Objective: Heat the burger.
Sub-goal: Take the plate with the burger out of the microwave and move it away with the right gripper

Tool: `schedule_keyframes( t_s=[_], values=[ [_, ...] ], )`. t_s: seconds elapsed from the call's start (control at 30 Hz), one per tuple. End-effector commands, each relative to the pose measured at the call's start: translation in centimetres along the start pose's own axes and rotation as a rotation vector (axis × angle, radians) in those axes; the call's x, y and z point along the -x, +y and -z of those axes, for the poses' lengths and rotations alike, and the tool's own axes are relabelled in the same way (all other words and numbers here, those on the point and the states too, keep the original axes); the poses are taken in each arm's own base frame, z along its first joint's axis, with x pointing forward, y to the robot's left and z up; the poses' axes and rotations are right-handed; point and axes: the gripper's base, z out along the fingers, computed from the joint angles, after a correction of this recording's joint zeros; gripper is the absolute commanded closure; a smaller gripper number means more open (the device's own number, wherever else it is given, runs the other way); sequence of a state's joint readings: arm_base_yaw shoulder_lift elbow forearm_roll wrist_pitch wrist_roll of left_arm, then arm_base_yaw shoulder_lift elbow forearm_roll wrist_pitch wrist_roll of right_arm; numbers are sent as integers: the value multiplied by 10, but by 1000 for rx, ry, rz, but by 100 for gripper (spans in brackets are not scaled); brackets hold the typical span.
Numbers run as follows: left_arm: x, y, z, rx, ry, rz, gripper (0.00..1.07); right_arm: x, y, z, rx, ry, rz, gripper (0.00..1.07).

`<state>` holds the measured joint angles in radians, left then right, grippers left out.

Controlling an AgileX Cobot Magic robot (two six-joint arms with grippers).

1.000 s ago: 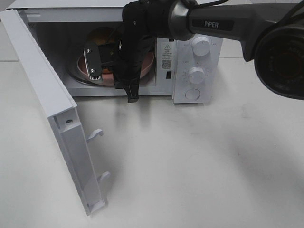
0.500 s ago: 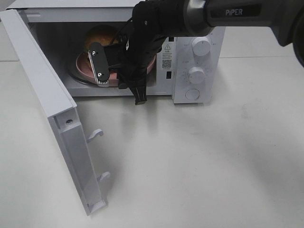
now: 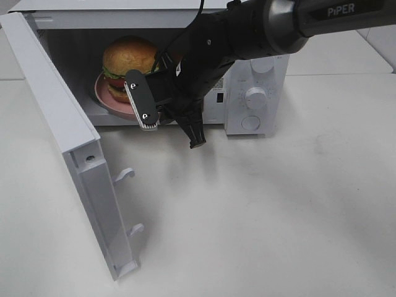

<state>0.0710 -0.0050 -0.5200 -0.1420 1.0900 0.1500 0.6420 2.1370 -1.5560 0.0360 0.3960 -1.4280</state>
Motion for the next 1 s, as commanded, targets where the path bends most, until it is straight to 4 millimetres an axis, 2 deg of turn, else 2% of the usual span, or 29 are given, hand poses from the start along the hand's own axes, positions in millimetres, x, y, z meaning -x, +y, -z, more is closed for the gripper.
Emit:
schedule_keyframes(
  t_s=[0.03, 0.57, 1.0],
  values=[
    [0, 0, 2, 4, -34, 4, 9, -4, -7, 18, -84, -15, -6, 107],
    [0, 0, 2, 4, -34, 4, 9, -18, 16, 57, -79, -80, 72, 107],
    [0, 0, 2, 4, -34, 4, 9, -20, 58, 87, -60, -92, 63, 107]
  ],
)
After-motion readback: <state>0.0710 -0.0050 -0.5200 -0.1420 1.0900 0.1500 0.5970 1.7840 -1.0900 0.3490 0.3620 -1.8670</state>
